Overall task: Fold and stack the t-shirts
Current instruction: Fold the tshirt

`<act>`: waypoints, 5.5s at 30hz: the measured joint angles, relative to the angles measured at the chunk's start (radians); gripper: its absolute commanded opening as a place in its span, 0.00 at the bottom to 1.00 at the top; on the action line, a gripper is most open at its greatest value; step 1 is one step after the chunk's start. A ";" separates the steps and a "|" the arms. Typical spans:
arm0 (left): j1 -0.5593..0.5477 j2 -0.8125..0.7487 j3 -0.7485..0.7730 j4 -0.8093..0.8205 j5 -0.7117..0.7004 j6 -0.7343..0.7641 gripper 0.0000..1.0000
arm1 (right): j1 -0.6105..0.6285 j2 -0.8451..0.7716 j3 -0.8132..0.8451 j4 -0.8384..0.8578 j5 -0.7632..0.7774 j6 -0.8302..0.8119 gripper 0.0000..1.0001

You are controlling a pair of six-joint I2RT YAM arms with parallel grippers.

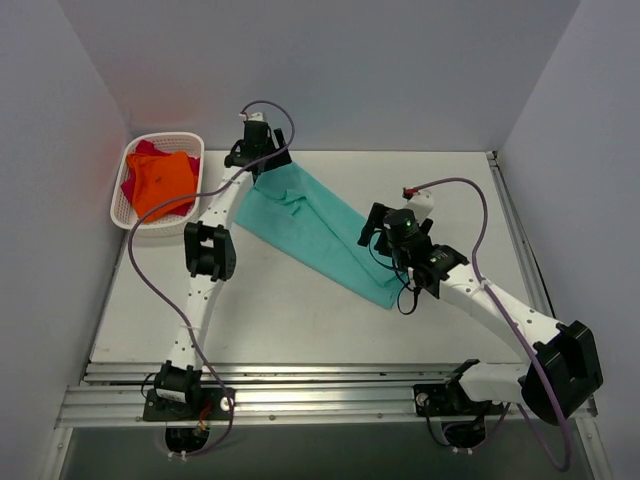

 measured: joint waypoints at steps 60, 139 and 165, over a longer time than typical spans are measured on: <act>0.095 -0.173 -0.495 0.281 0.097 -0.017 0.77 | -0.020 0.016 -0.047 0.043 0.016 -0.018 0.84; 0.090 -0.711 -0.972 0.293 -0.033 -0.015 0.02 | -0.019 0.105 -0.052 0.082 -0.007 -0.021 0.80; 0.126 -0.694 -1.261 0.219 -0.128 -0.153 0.94 | -0.019 0.158 -0.052 0.101 -0.027 -0.021 0.80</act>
